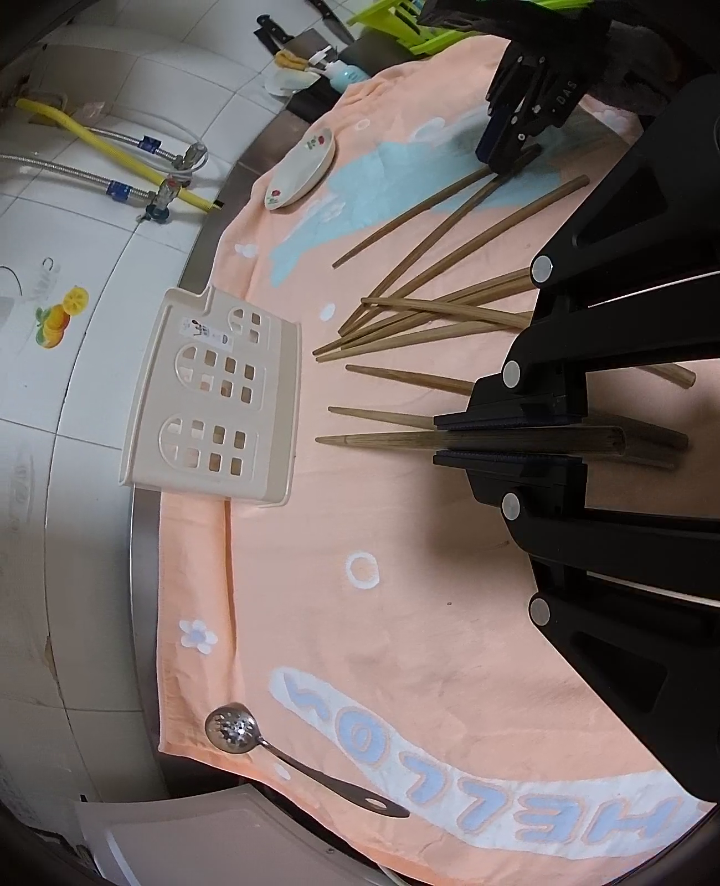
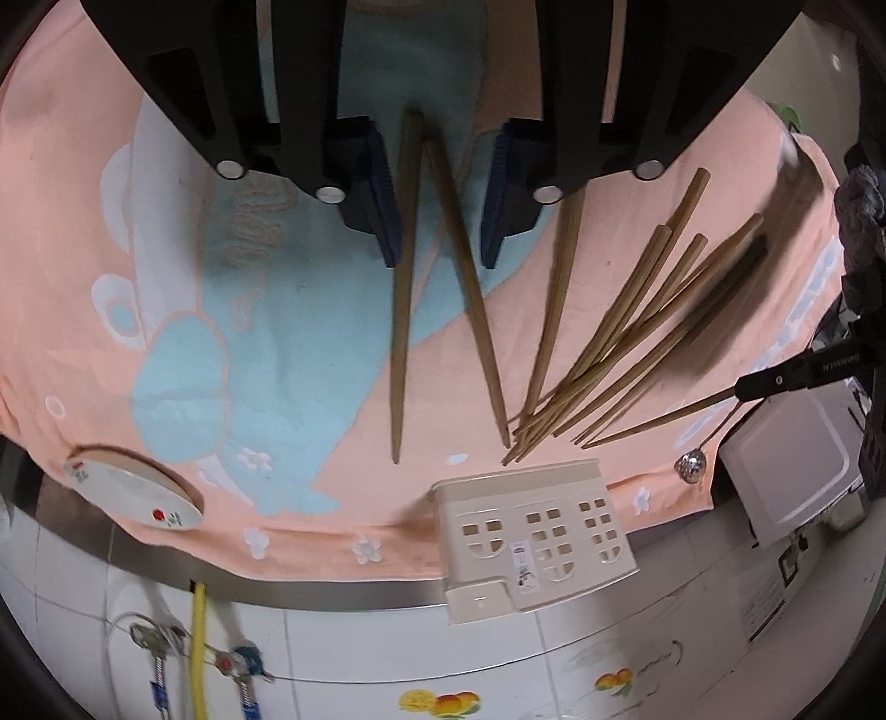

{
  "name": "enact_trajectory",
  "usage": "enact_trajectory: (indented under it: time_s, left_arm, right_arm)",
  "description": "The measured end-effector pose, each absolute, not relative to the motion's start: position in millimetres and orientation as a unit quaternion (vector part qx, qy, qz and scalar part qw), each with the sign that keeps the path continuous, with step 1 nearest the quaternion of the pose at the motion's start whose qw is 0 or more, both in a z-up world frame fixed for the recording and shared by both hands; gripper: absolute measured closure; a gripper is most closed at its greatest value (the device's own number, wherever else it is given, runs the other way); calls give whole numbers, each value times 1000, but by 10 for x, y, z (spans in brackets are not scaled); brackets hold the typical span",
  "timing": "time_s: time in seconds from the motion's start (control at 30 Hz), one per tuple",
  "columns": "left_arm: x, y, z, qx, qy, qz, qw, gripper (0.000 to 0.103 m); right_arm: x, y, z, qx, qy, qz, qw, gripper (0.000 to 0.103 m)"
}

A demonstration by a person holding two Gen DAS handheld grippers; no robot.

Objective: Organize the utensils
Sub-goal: 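Close left gripper on a wooden chopstick while right gripper closes on another, then lift both held chopsticks and carry them over the white utensil holder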

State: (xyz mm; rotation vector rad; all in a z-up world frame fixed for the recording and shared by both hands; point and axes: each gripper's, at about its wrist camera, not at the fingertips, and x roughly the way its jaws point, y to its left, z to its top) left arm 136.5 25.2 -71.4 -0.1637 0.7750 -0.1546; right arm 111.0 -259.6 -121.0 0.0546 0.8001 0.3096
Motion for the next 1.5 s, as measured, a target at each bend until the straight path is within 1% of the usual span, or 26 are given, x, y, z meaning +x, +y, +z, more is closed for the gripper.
enact_trajectory:
  time_s: [0.13, 0.23, 0.37, 0.43, 0.53, 0.67, 0.8, 0.93, 1.17, 1.37, 1.5]
  left_arm:
    - [1373, 251, -721, -78, 379, -75, 919, 97]
    - [1382, 253, -721, -78, 379, -75, 919, 97]
    - [1385, 262, -723, -76, 378, -73, 920, 97]
    - [1388, 262, -727, -75, 379, -73, 919, 97]
    - [1388, 257, -726, -74, 379, -73, 919, 97]
    - [1401, 261, -716, -72, 379, -73, 920, 97]
    - [1395, 260, -686, -66, 378, -72, 921, 97]
    - [1382, 277, -603, -61, 370, -70, 924, 97]
    - [1323, 290, -391, -61, 345, -72, 934, 97]
    - [1328, 295, -240, -58, 334, -77, 938, 97]
    - [1375, 333, -86, -54, 325, -77, 941, 97]
  right_arm:
    - [1123, -2632, -1250, 35, 394, 145, 907, 80]
    - [1130, -2649, -1235, 44, 391, 145, 908, 85]
    - [1153, -2681, -1221, 56, 389, 141, 909, 86]
    - [1189, -2694, -1239, 63, 395, 139, 906, 89]
    - [1221, -2681, -1275, 60, 401, 135, 904, 90]
    - [1232, -2632, -1270, 36, 399, 119, 909, 96]
    - [1224, -2635, -1245, 34, 393, 109, 912, 96]
    - [1165, -2660, -1061, 31, 367, 107, 923, 96]
    - [1135, -2632, -479, 16, 297, 125, 946, 96]
    - [1276, -2566, -44, 0, 271, 151, 951, 96]
    - [1399, -2528, 166, -19, 276, 165, 947, 96]
